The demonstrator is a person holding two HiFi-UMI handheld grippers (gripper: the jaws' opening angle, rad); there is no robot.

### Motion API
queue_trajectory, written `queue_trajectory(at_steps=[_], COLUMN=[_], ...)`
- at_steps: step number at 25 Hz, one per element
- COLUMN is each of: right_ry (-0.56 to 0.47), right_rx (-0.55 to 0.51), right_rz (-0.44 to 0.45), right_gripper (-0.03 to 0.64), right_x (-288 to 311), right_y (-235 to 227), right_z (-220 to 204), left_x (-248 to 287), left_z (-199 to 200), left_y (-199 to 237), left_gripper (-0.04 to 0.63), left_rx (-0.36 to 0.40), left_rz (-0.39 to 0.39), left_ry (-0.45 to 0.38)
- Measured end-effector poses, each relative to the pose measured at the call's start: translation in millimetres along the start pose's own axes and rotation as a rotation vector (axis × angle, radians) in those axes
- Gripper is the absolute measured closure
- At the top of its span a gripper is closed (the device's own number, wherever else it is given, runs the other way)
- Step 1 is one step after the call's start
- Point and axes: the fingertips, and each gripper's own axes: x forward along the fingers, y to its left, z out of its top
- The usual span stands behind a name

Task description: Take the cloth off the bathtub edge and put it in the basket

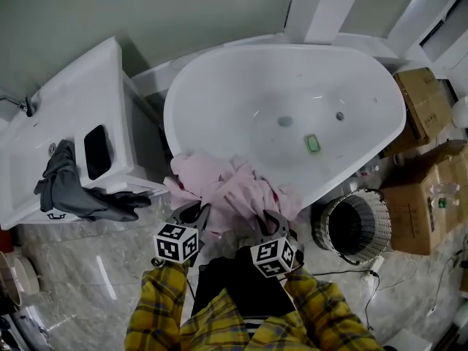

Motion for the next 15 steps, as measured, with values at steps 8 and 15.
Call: queue_trajectory(at_steps=[8, 15], right_ry=[-0.044, -0.187], right_rx=[0.242, 0.507], right_rz=[0.069, 0.148], right_gripper=[0.555, 0.56], right_x=[-12, -46], right_y=[-11, -16], right_z=[1, 23], left_x=[-12, -42], left_z=[0, 14], left_y=[-2, -15], left_gripper=[0.543, 0.548], left_rx=[-0.012, -0.01], left_rz=[-0.019, -0.041], left_ry=[-0.016, -0.121])
